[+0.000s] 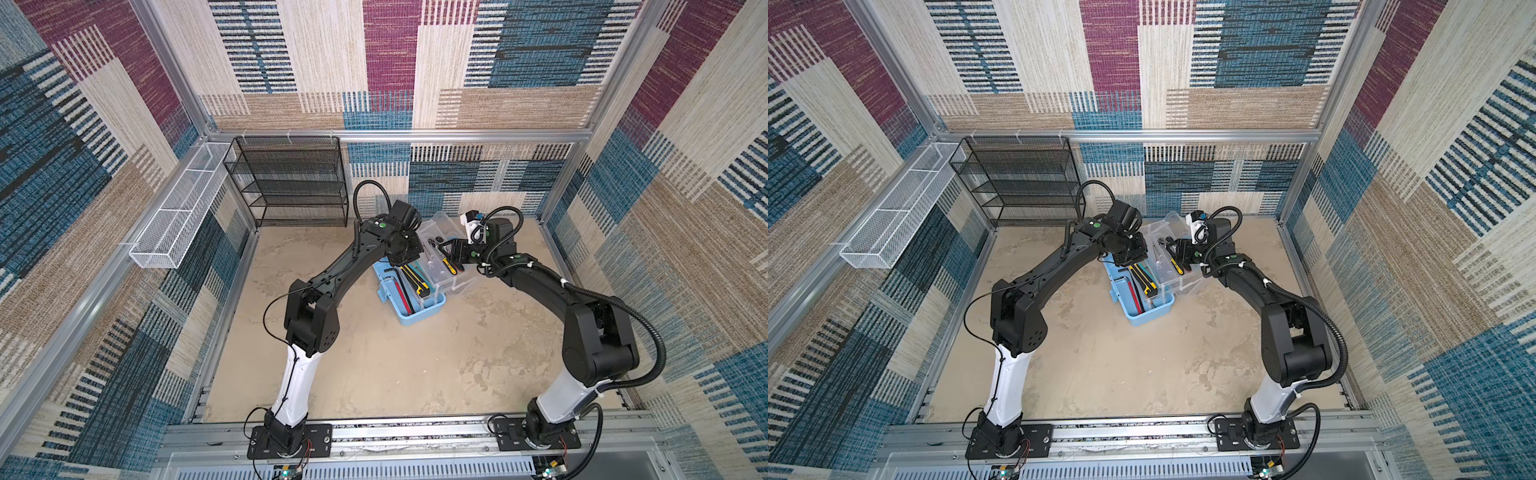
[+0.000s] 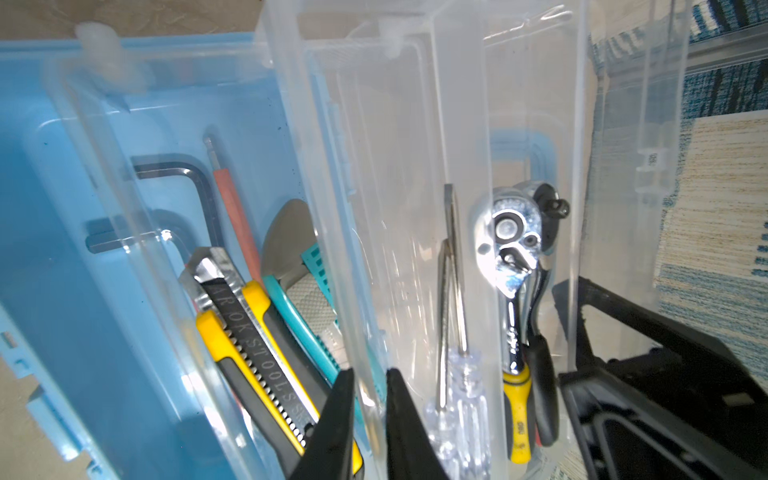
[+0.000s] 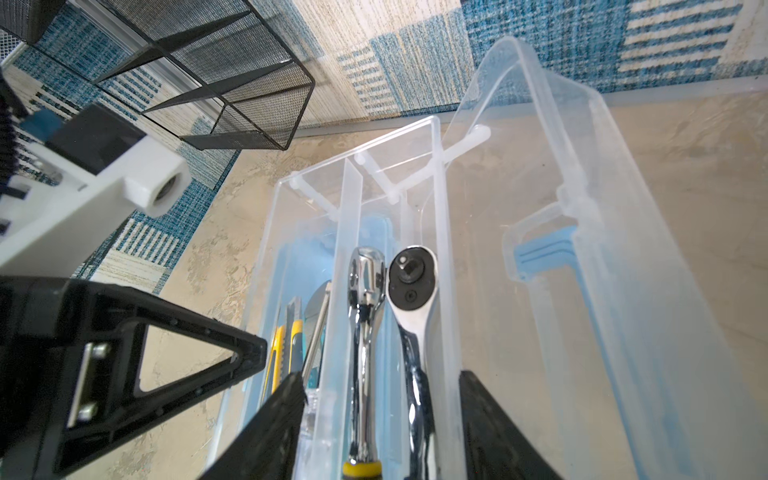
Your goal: Pack the tool kit
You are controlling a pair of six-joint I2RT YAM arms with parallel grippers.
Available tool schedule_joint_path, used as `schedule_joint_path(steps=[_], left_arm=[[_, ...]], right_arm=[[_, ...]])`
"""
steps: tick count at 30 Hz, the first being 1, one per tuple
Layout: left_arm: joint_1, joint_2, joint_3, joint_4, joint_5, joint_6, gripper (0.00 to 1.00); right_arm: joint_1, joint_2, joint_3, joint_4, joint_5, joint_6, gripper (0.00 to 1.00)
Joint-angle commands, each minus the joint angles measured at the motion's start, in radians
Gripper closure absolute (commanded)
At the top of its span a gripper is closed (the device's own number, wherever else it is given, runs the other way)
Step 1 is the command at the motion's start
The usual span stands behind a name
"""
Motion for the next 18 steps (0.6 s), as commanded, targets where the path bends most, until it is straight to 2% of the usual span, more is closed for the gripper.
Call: schedule_joint_path(steps=[1, 9, 18], left_arm=[[0.0, 0.012, 0.004, -0.059, 0.016, 0.026, 0.82], [0.0, 0.02, -0.004, -0.107, 0.036, 0.026, 0.84], [0.009, -0.003, -0.05, -0.129, 0.025, 0.017, 0.9]], right_arm=[[0.009, 0.003, 0.017, -0.013, -0.023, -0.014, 0.39], [0.014, 0.008, 0.033, -0.025, -0.021, -0.025, 0.39], [0.024, 0.008, 0.039, -0.027, -0.018, -0.032, 0.37]])
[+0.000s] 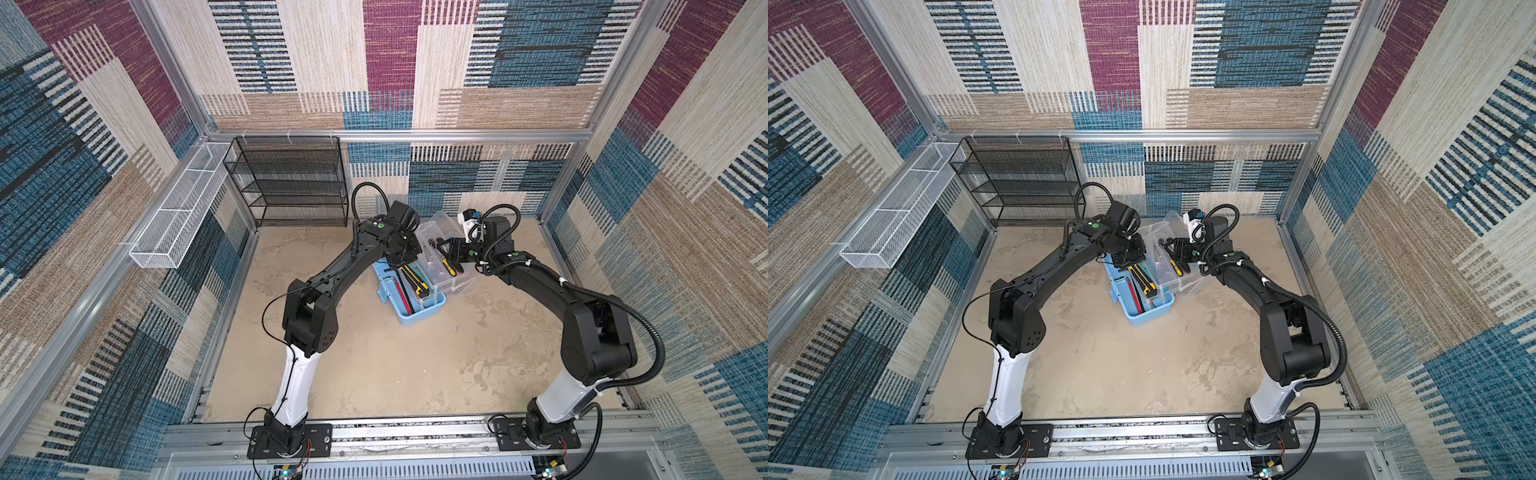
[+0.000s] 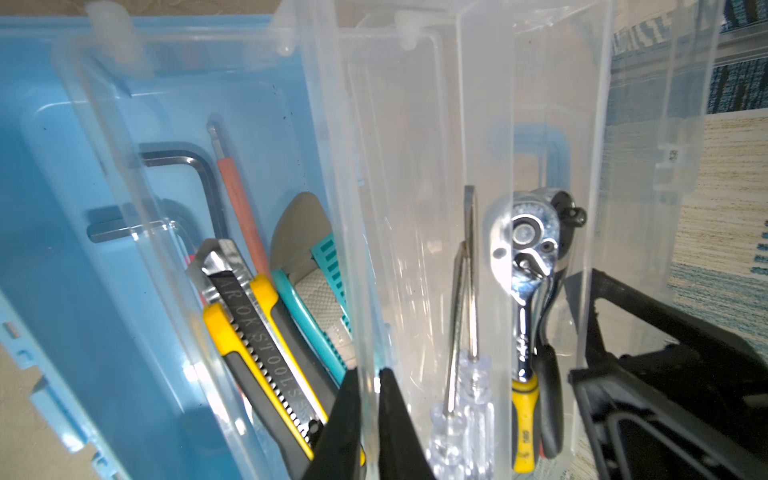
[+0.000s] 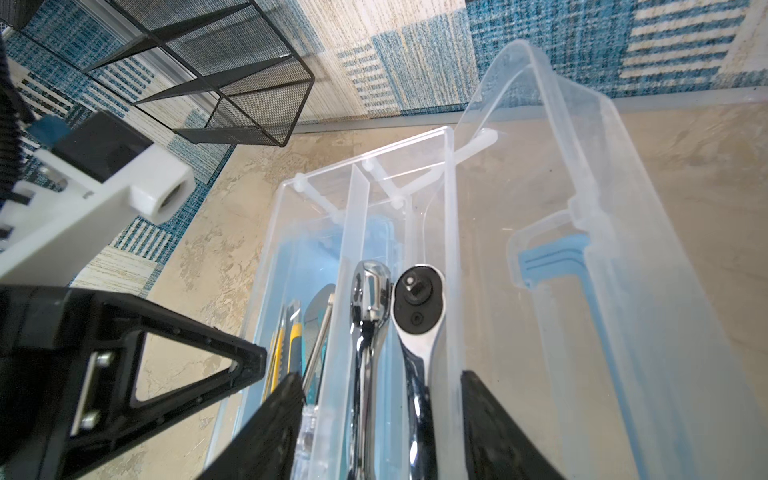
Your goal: Pack the tool kit
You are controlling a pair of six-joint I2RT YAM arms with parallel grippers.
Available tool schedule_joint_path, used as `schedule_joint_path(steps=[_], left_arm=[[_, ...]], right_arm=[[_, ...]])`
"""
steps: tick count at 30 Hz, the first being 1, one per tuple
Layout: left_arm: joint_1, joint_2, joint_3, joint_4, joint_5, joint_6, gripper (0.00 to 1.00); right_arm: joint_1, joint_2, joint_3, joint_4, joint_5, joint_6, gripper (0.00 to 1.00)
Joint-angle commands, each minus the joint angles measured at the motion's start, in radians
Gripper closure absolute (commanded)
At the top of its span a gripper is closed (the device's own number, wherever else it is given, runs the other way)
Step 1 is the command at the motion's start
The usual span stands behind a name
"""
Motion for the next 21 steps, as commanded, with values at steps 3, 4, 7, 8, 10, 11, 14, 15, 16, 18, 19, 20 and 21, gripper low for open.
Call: schedule_joint_path(steps=[3, 4, 7, 8, 10, 11, 14, 15, 16, 18, 19, 20, 21], left_arm=[[0.002, 0.005, -0.021, -0.131, 0.0, 0.018, 0.92], [0.005, 0.001, -0.028, -0.132, -0.003, 0.014, 0.93], [0.006, -0.008, -0.05, -0.132, -0.007, 0.008, 0.94], [0.008, -0.011, -0.058, -0.132, -0.009, 0.008, 0.95], [0.009, -0.017, -0.069, -0.132, -0.011, 0.006, 0.95], [0.009, -0.019, -0.072, -0.133, -0.012, 0.005, 0.95], [0.01, -0.025, -0.082, -0.132, -0.014, 0.005, 0.96], [0.01, -0.025, -0.083, -0.133, -0.013, 0.006, 0.96], [0.012, -0.028, -0.087, -0.132, -0.014, 0.003, 0.97], [0.014, -0.033, -0.097, -0.132, -0.014, 0.001, 0.97], [0.014, -0.035, -0.102, -0.131, -0.015, 0.002, 0.97], [0.015, -0.038, -0.107, -0.133, -0.016, 0.003, 0.97], [0.016, -0.04, -0.113, -0.132, -0.018, 0.001, 0.97]], right_arm=[[0.007, -0.01, 0.013, 0.001, -0.03, -0.017, 0.36], [0.006, -0.014, 0.013, 0.0, -0.028, -0.021, 0.35], [0.007, -0.019, 0.023, -0.012, -0.021, -0.028, 0.33], [0.007, -0.021, 0.028, -0.016, -0.02, -0.03, 0.33], [0.007, -0.024, 0.037, -0.022, -0.018, -0.035, 0.32], [0.007, -0.025, 0.041, -0.025, -0.016, -0.036, 0.31], [0.007, -0.024, 0.047, -0.029, -0.016, -0.041, 0.31], [0.007, -0.023, 0.048, -0.031, -0.016, -0.041, 0.31], [0.007, -0.023, 0.05, -0.035, -0.014, -0.043, 0.31], [0.007, -0.029, 0.055, -0.043, -0.006, -0.051, 0.3], [0.007, -0.035, 0.061, -0.047, 0.0, -0.056, 0.29], [0.007, -0.04, 0.068, -0.052, 0.005, -0.059, 0.29], [0.007, -0.048, 0.078, -0.06, 0.011, -0.065, 0.28]])
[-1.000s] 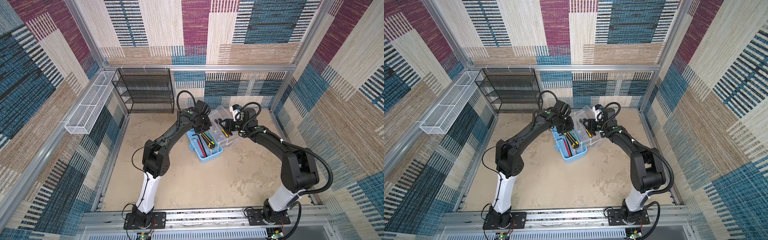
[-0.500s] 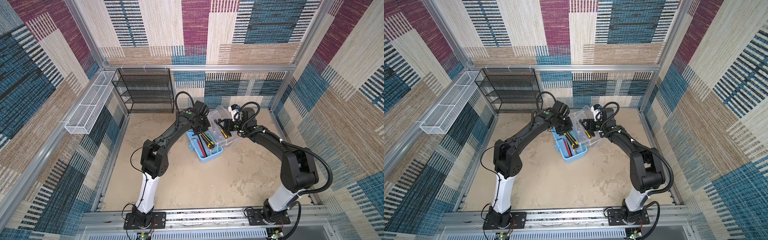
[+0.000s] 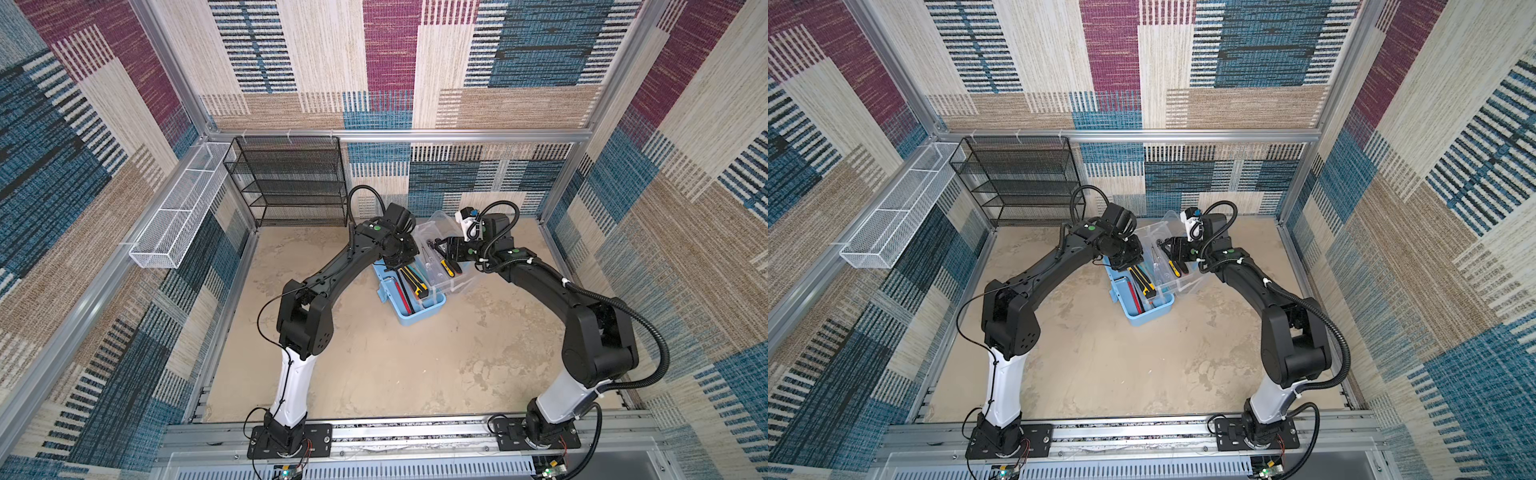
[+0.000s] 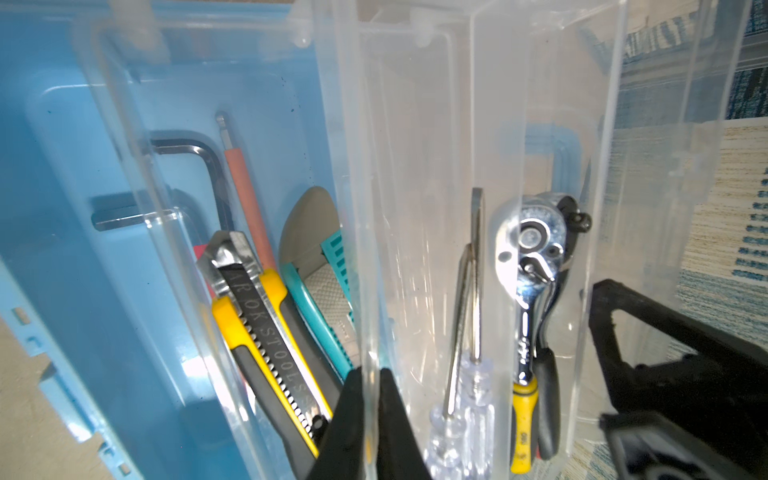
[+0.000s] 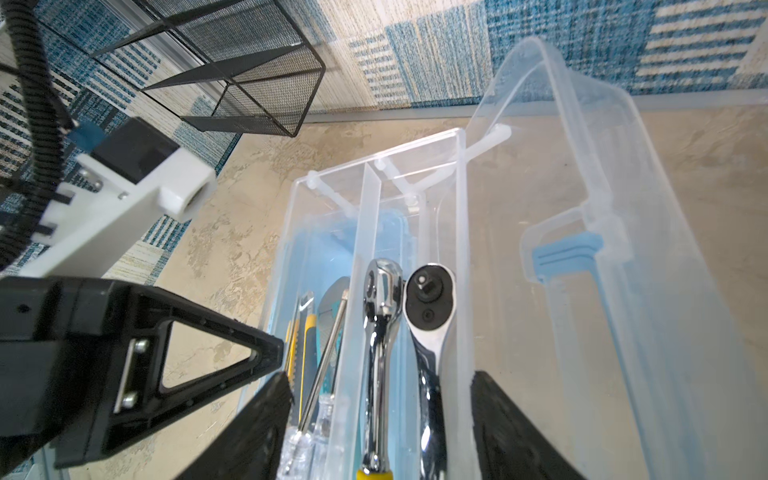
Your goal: Pack the tool kit
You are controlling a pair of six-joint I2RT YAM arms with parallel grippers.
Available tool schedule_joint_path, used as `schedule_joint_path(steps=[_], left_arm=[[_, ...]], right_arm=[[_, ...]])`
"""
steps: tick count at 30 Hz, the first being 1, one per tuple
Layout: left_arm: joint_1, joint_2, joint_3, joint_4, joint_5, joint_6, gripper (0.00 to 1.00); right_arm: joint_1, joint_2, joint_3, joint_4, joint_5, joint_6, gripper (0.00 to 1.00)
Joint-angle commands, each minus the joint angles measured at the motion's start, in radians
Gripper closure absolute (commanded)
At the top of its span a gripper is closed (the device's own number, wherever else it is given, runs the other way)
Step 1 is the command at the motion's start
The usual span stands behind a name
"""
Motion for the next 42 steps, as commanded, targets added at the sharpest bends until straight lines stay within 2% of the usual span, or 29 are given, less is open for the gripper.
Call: schedule_joint_path(steps=[1, 8, 15, 22, 34, 42], left_arm=[[0.003, 0.005, -0.025, -0.183, -0.037, 0.022, 0.97], [0.007, -0.005, -0.046, -0.183, -0.041, 0.018, 0.98], [0.009, -0.018, -0.051, -0.183, -0.046, 0.021, 0.97], [0.012, -0.055, -0.079, -0.183, -0.058, 0.024, 0.91], [0.014, -0.143, -0.213, -0.183, -0.087, 0.022, 0.79], [0.015, -0.19, -0.314, -0.18, -0.096, 0.011, 0.79]], right_arm=[[0.0, -0.032, 0.035, 0.023, 0.013, -0.034, 0.28], [0.001, -0.084, 0.075, -0.01, 0.027, -0.05, 0.22], [-0.001, -0.122, 0.065, -0.023, 0.114, -0.096, 0.14], [-0.001, -0.105, 0.029, -0.008, 0.051, -0.095, 0.15], [-0.001, -0.077, -0.009, -0.004, -0.052, -0.108, 0.19], [-0.001, -0.06, -0.027, -0.019, -0.057, -0.112, 0.19]])
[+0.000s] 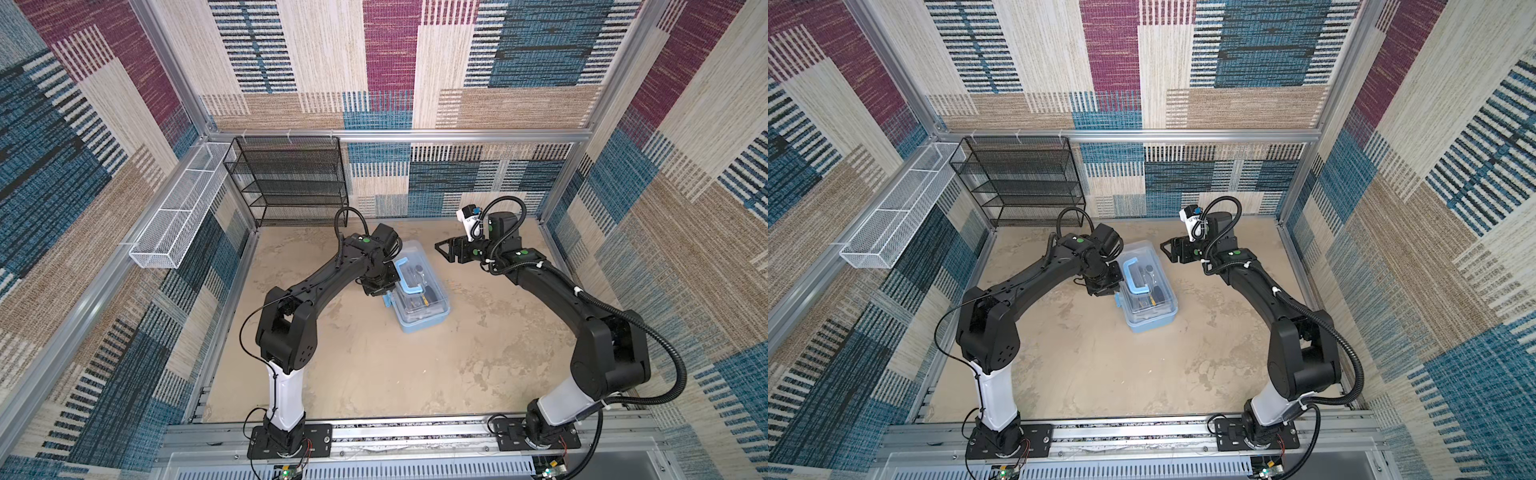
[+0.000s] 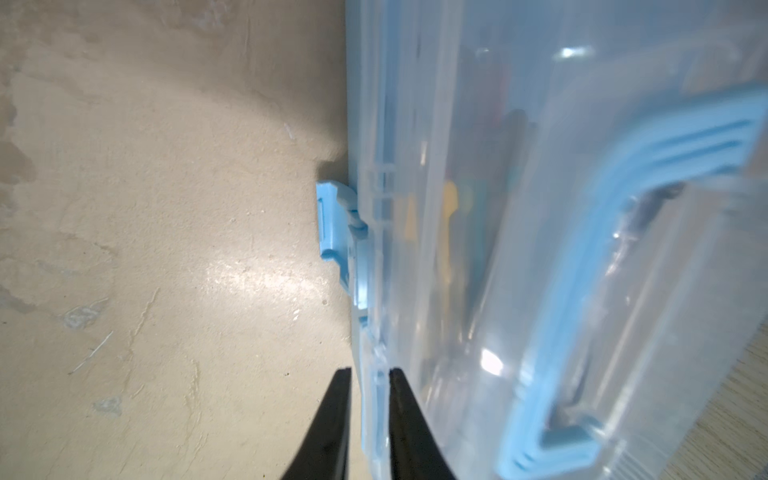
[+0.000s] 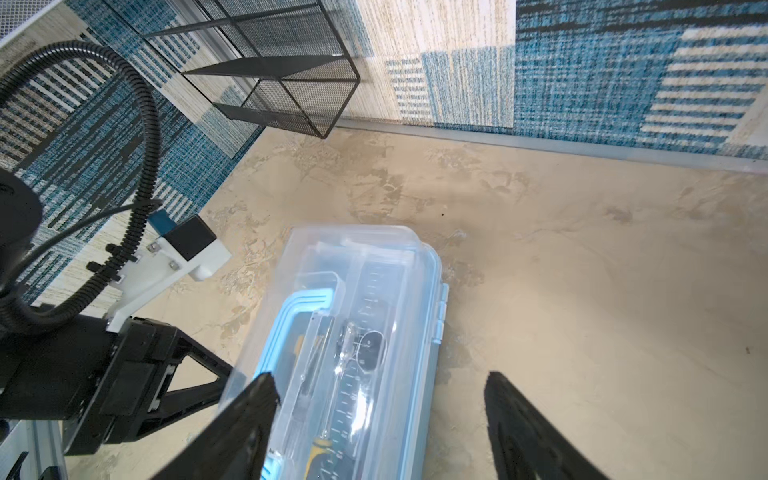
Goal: Pack the tool kit
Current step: 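Bring both grippers onto the closed clear lid and press it shut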
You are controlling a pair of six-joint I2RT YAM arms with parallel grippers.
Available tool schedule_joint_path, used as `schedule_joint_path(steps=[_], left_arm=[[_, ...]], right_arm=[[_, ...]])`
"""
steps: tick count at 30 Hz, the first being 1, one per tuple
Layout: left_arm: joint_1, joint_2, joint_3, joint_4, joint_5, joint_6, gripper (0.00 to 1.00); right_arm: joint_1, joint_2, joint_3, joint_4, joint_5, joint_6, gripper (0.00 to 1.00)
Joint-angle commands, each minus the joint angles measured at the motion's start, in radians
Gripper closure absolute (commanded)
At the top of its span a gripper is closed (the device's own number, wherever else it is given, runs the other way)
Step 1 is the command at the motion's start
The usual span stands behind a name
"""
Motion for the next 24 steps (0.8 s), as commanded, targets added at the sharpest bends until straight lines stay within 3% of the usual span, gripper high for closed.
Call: schedule_joint_path(steps=[1, 6, 16, 24], left_arm=[[0.001, -0.012, -0.015, -0.002, -0.015, 0.01, 0.8], [0.001, 0.035, 0.023, -0.002, 0.013, 0.041, 0.84], [-0.03, 0.186, 0.208, 0.0, 0.082, 0.117, 0.84], [-0.056, 0.28, 0.344, 0.0, 0.125, 0.164, 0.83]], right_arm=[[0.001, 0.012, -0.004, 0.011, -0.017, -0.004, 0.18], [0.0, 0.022, -0.007, 0.014, -0.005, -0.005, 0.16], [0.012, 0.083, 0.023, -0.057, -0.009, -0.112, 0.0], [0.024, 0.131, 0.051, -0.118, 0.063, -0.161, 0.0]])
